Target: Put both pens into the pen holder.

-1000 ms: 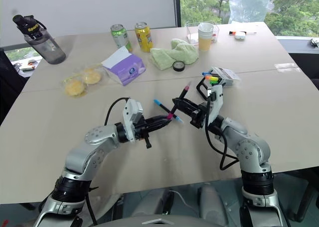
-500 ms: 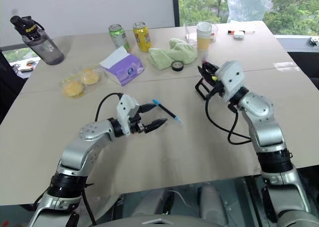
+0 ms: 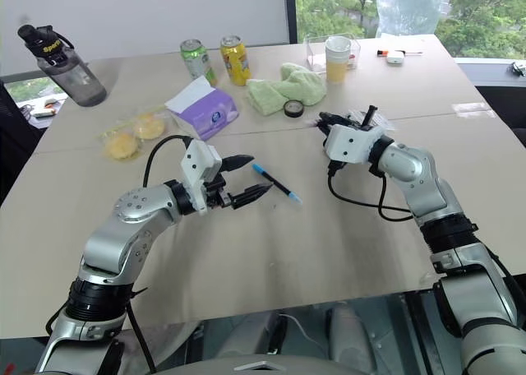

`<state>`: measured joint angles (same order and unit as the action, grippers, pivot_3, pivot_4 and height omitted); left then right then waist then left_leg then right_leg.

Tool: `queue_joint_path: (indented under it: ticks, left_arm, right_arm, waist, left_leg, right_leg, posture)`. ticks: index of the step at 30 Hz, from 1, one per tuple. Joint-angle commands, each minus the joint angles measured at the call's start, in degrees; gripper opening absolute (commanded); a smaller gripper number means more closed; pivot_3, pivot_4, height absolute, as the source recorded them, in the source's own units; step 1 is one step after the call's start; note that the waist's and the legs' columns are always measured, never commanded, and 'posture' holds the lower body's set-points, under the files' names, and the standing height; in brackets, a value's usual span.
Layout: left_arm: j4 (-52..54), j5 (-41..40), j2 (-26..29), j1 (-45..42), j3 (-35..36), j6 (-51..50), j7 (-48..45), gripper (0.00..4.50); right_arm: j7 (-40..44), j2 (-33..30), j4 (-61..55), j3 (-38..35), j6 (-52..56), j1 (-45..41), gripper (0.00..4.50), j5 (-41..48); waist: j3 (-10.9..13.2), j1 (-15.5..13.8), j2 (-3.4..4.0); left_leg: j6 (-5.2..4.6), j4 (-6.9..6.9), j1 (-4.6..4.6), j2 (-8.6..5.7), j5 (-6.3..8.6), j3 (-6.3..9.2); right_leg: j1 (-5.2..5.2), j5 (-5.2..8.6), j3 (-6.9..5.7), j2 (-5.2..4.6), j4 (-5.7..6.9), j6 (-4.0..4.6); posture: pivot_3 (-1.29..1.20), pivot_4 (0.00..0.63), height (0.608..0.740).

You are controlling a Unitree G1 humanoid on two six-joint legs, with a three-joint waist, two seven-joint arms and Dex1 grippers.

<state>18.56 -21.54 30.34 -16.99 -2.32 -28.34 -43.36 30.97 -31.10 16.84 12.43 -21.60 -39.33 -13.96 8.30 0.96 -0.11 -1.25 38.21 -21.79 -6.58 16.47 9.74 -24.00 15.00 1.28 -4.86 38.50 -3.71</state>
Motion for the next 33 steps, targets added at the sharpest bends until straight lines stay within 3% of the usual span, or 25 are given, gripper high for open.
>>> queue_joint_path:
  ticks: [1, 14, 15, 19, 23, 28, 33]
  left_arm:
    - [2.7, -0.3, 1.0, 0.4, 1.1, 0.4, 0.2, 4.02]
    - [1.9, -3.4, -2.4, -0.9, 3.7, 3.0, 0.7, 4.02]
    - [1.9, -3.4, -2.2, -0.7, 3.6, 3.0, 0.6, 4.09]
    - [1.7, -3.2, -2.2, -0.9, 3.1, 3.0, 0.4, 4.09]
    - [0.9, -2.9, -2.1, -1.5, 2.7, 3.2, 0.2, 4.09]
    - [-0.3, -1.5, -1.6, -1.3, 1.8, 3.5, 0.1, 4.09]
    - [-2.2, 0.7, -3.4, -1.9, 0.3, 1.4, 3.6, 4.09]
  right_arm:
    - [0.0, -0.7, -1.0, -1.0, 0.5, -0.3, 0.06, -0.4]
    - [-3.4, -1.0, -0.6, -2.1, 6.9, -1.6, 0.06, -4.4]
    - [-3.7, -1.0, -0.8, -2.4, 7.9, -1.7, 1.06, -4.5]
    - [-4.2, -0.5, -1.3, -2.6, 9.0, -2.1, 2.42, -4.0]
    - [-5.4, 0.5, -2.5, -3.9, 9.4, -1.3, 4.24, -2.6]
    - [-1.1, -0.8, -11.3, -7.6, 13.4, 2.0, 4.38, 4.1]
    - [6.1, 2.1, -24.0, -13.2, 25.8, 8.1, 4.38, 23.8]
  waist:
    - [0.0, 0.0, 0.00]
    - [0.0, -0.1, -0.01]
    - [0.0, 0.0, 0.00]
    - [0.0, 0.0, -0.01]
    - [0.0, 0.0, -0.01]
    - [0.0, -0.1, -0.01]
    - [0.0, -0.2, -0.02]
  left_leg:
    - [0.00, 0.00, -0.01, 0.00, 0.00, 0.00]
    - [0.00, 0.02, -0.02, 0.00, 0.00, 0.00]
    - [0.00, 0.01, -0.02, 0.00, 0.00, 0.00]
    - [0.00, 0.01, -0.02, 0.00, 0.00, -0.01]
    - [0.00, 0.01, -0.02, 0.00, 0.00, 0.00]
    - [0.00, 0.01, -0.04, 0.00, 0.00, 0.02]
    - [0.00, 0.01, -0.04, 0.00, 0.00, 0.06]
  right_leg:
    - [-0.01, 0.00, 0.02, 0.00, 0.00, 0.00]
    - [0.00, 0.00, 0.01, -0.01, 0.00, 0.00]
    - [-0.01, 0.00, 0.02, 0.00, 0.00, 0.00]
    - [-0.01, 0.00, 0.03, 0.00, 0.00, 0.00]
    - [-0.01, 0.00, 0.04, 0.00, 0.00, 0.00]
    - [-0.01, 0.00, 0.04, -0.01, -0.01, 0.00]
    - [0.02, 0.00, 0.03, -0.01, -0.03, 0.00]
  posture:
    - [0.00, 0.150, 0.740]
    - [0.00, 0.150, 0.740]
    - [0.00, 0.150, 0.740]
    - [0.00, 0.150, 0.740]
    - [0.00, 0.150, 0.740]
    - [0.00, 0.150, 0.740]
    - [0.00, 0.150, 0.740]
